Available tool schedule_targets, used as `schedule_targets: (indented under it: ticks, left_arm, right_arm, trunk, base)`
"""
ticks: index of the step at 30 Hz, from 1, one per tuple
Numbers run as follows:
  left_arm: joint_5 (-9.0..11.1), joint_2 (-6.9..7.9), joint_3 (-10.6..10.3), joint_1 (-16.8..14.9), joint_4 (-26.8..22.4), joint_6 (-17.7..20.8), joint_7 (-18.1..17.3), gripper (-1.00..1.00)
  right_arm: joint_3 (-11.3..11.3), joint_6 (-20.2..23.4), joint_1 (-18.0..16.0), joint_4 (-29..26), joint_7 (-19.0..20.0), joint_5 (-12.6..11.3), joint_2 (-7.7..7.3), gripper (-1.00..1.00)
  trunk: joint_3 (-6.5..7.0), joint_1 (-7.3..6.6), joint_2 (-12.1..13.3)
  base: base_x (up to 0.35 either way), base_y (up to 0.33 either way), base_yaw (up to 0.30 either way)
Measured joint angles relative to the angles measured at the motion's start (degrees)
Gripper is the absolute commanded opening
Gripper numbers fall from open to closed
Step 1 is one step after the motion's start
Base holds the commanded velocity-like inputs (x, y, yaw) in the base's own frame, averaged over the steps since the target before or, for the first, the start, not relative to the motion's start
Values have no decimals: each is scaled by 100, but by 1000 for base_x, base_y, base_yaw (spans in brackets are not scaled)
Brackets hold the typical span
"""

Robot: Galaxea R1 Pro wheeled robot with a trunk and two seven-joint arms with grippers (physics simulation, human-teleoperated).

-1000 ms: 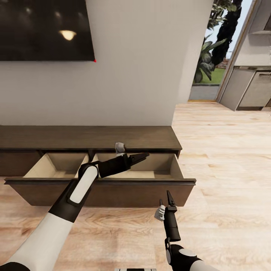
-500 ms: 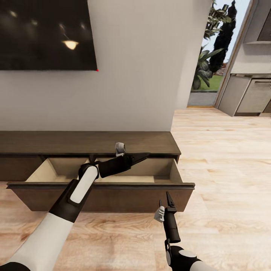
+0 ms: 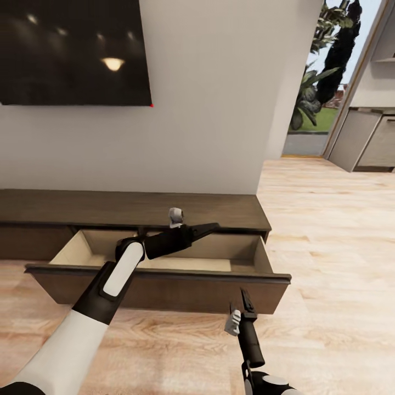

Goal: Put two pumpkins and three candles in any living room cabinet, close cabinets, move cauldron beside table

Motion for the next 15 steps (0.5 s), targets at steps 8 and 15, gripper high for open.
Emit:
schedule_targets:
  ticks: [8, 15]
  left_arm:
    - [-60, -84, -176, 0, 401, 10, 44, 100]
    - [-59, -106, -922, 0, 418, 51, 44, 100]
  right_arm:
    - [-18, -682, 4, 421, 1, -20, -47, 100]
    - [-18, -815, 42, 525, 1, -12, -56, 100]
  trunk:
    - [75, -176, 321]
    - [172, -330, 601]
  base:
    - [0, 0, 132]
    - [0, 0, 35]
